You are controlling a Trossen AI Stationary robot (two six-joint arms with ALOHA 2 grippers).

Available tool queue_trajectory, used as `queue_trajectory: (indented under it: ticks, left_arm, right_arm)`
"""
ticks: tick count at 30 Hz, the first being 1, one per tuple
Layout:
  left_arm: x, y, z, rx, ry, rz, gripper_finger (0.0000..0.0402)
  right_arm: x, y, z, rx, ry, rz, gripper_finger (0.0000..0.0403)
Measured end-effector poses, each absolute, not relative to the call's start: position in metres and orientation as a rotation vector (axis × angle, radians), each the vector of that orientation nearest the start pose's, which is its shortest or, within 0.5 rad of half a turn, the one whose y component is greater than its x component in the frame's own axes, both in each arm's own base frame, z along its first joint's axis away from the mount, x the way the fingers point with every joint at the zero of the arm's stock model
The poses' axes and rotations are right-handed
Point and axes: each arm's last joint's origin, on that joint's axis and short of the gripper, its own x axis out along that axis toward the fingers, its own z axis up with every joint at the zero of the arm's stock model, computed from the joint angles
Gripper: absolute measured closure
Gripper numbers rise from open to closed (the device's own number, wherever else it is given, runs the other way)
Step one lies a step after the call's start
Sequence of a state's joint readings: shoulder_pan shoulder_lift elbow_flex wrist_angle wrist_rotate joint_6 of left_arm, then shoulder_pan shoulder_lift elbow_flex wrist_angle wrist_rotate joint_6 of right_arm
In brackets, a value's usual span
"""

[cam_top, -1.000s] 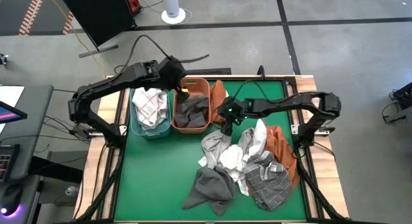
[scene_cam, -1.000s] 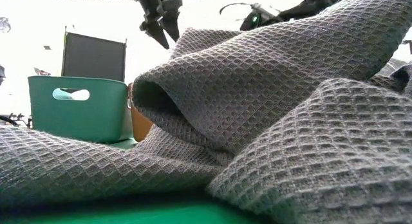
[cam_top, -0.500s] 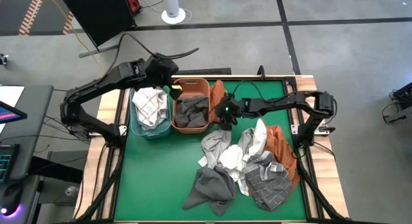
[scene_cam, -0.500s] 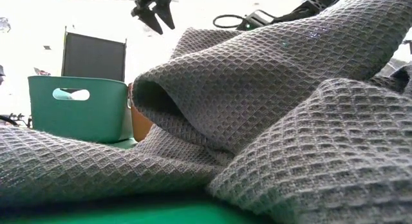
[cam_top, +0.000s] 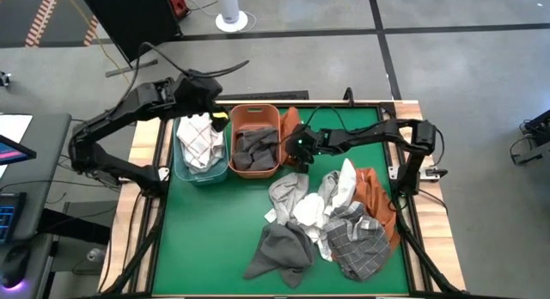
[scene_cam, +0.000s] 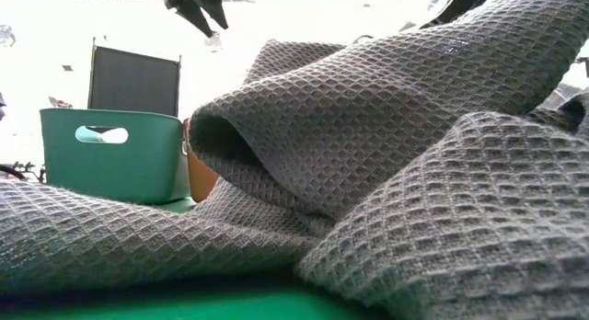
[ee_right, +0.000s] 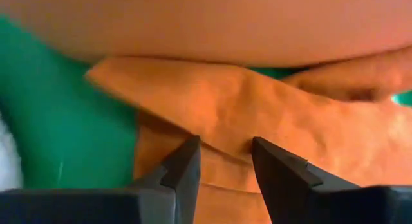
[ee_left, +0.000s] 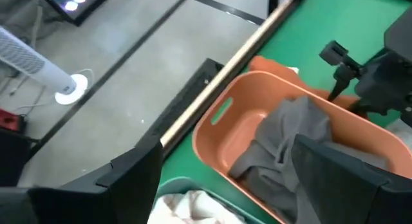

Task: Sort towels by color in basket
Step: Put the brown towel into the orange bin

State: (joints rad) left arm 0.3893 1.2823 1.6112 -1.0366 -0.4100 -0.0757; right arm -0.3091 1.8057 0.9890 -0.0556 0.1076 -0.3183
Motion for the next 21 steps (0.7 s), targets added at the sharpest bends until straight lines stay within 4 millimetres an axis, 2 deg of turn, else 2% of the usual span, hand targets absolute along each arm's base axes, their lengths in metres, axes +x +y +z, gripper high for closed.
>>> queue_trajectory:
  ticks: [2,6,11,15,16,21]
  left_arm:
    - [0.202,0.099,0.434,-0.064,0.68,0.812,0.0073]
    - [0.195,0.102,0.438,-0.07,0.661,0.839,0.0073]
    - [0.191,0.102,0.44,-0.073,0.644,0.845,0.0073]
    - [0.191,0.102,0.44,-0.071,0.647,0.845,0.0073]
    - [0.191,0.102,0.44,-0.068,0.649,0.843,0.0073]
    - [0.191,0.102,0.44,-0.061,0.651,0.841,0.0073]
  right_arm:
    - [0.334,-0.118,0.147,-0.15,0.928,-0.271,0.0226]
    - [0.328,-0.13,0.13,-0.034,1.003,-0.281,0.0234]
    - [0.324,-0.133,0.116,0.04,1.075,-0.267,0.0292]
    - [0.324,-0.132,0.118,0.047,1.072,-0.263,0.0374]
    - [0.323,-0.132,0.12,0.047,1.065,-0.264,0.0384]
    - [0.31,-0.137,0.141,0.085,1.06,-0.289,0.0386]
